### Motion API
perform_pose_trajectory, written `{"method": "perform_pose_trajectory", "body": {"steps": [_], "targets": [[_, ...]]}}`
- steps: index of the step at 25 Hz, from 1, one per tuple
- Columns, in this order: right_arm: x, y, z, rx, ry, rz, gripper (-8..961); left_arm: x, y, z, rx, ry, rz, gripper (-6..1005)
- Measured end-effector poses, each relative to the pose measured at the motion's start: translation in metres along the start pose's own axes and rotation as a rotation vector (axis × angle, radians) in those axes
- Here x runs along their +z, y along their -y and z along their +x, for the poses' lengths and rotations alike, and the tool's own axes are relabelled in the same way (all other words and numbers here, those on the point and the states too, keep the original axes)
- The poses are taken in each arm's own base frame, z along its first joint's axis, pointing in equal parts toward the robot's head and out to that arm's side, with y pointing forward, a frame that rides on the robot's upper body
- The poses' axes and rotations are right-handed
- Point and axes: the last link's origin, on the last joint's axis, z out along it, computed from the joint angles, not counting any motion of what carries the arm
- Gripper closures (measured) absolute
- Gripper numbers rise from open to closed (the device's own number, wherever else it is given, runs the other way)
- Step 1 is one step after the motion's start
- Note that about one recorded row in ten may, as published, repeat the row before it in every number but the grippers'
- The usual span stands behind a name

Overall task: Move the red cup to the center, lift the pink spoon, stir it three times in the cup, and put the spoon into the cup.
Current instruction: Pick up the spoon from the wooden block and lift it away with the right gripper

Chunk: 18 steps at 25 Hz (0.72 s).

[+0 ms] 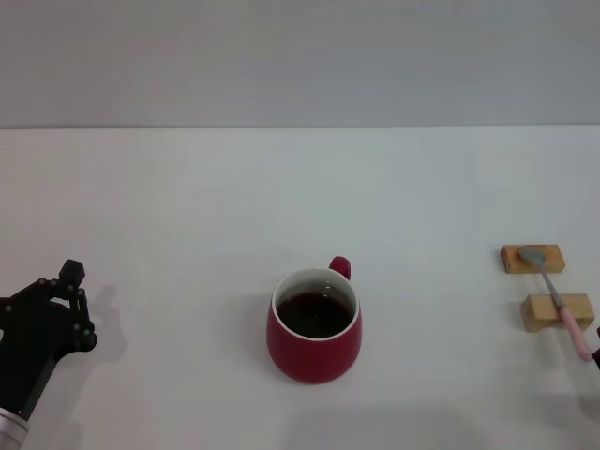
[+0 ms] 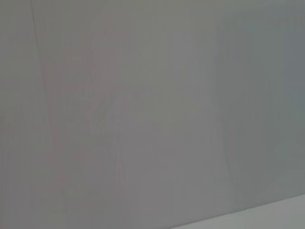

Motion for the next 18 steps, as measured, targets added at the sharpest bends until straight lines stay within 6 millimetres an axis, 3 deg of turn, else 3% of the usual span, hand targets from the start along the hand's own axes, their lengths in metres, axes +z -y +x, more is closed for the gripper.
{"method": "perform_pose_trajectory", "body": {"steps": [18], "targets": [[0.019,-0.006,0.010,-0.007,-0.078,-0.042,201,0.012,0.003,0.002,0.016,-0.003,-0.005,1001]]}}
